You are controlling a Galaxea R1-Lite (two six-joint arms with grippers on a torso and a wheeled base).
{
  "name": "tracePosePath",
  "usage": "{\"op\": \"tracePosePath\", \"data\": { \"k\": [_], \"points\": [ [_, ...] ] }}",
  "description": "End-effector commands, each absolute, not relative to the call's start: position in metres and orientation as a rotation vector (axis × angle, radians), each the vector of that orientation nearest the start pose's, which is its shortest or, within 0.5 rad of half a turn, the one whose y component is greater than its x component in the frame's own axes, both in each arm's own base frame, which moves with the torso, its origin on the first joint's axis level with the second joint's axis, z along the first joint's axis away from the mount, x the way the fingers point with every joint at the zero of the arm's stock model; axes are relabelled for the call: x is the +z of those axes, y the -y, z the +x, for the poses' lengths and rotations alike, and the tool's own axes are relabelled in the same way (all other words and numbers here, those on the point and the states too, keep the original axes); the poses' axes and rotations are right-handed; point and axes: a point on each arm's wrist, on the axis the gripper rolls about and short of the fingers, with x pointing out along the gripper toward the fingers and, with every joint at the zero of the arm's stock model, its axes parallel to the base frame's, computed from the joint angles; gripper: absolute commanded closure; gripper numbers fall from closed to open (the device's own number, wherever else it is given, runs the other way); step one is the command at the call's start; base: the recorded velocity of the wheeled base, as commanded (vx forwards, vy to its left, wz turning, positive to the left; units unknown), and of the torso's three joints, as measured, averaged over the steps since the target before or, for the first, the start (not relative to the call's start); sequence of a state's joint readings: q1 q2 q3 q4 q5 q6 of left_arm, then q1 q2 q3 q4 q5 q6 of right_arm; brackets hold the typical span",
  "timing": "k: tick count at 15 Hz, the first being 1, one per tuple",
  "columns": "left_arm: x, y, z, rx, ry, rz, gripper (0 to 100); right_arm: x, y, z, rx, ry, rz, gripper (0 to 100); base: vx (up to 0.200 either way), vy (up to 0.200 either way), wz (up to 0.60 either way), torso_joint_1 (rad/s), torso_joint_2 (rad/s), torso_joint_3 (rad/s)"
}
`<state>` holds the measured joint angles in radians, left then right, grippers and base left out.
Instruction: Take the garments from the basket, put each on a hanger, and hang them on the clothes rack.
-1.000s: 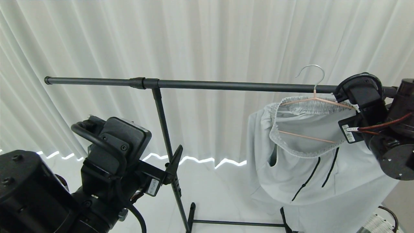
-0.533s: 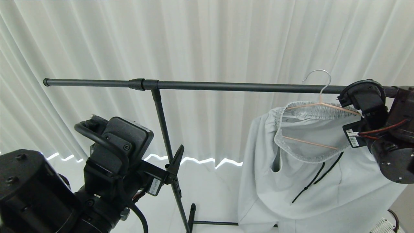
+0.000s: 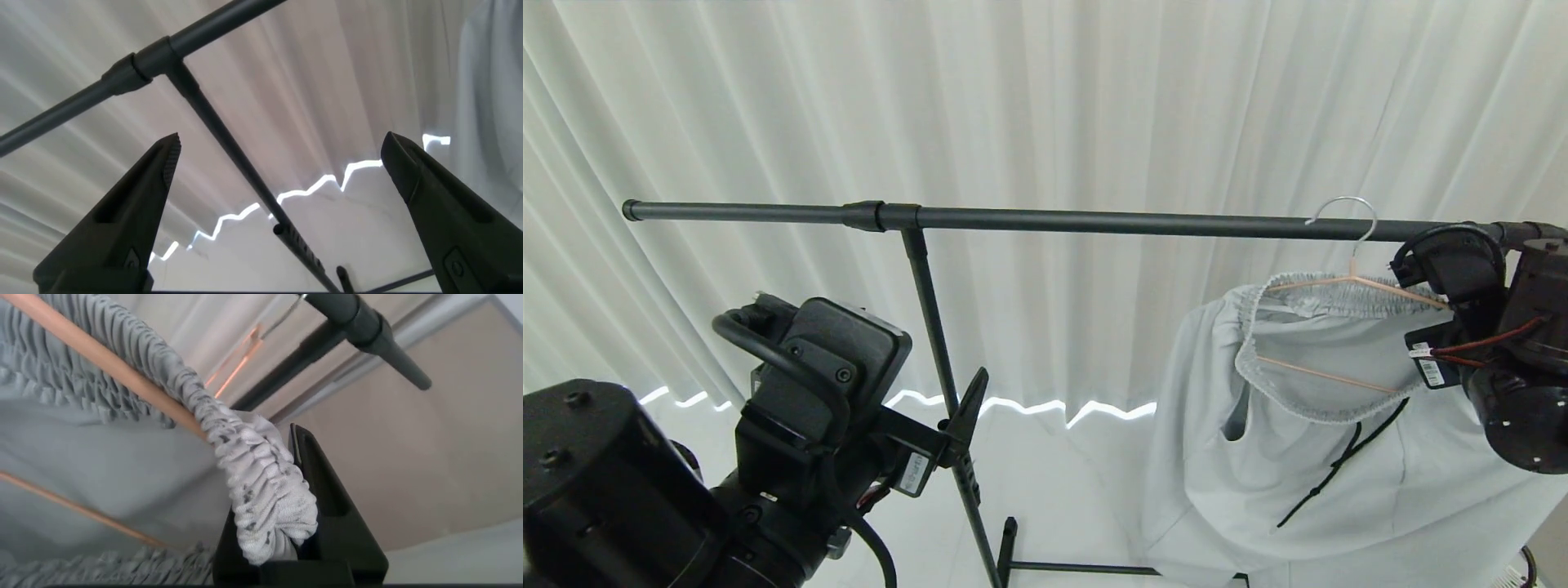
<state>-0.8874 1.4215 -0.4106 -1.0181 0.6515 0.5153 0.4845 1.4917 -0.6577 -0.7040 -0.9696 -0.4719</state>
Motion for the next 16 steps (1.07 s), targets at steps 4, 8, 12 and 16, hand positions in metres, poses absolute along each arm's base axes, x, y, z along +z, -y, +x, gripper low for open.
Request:
{"op": "tracePosePath", "data": {
  "k": [4, 8, 12, 16],
  "points": [
    [0.19, 0.157, 0.14, -0.247, 0.072, 0.509, 0, 0.212, -0.1, 0.251, -0.491, -0.214, -0.542, 100, 0.0, 0.0, 0.0, 0.0, 0.0, 0.0],
    [0.19, 0.157, 0.14, -0.248, 0.075, 0.51, 0, 0.204, -0.105, 0.267, -0.495, -0.238, -0.559, 100, 0.0, 0.0, 0.0, 0.0, 0.0, 0.0],
    [0.191, 0.156, 0.139, -0.246, 0.076, 0.509, 0, 0.196, -0.099, 0.282, -0.531, -0.268, -0.569, 100, 0.0, 0.0, 0.0, 0.0, 0.0, 0.0],
    [0.19, 0.157, 0.14, -0.247, 0.074, 0.511, 0, 0.196, -0.099, 0.289, -0.54, -0.268, -0.566, 100, 0.0, 0.0, 0.0, 0.0, 0.0, 0.0]
  ]
}}
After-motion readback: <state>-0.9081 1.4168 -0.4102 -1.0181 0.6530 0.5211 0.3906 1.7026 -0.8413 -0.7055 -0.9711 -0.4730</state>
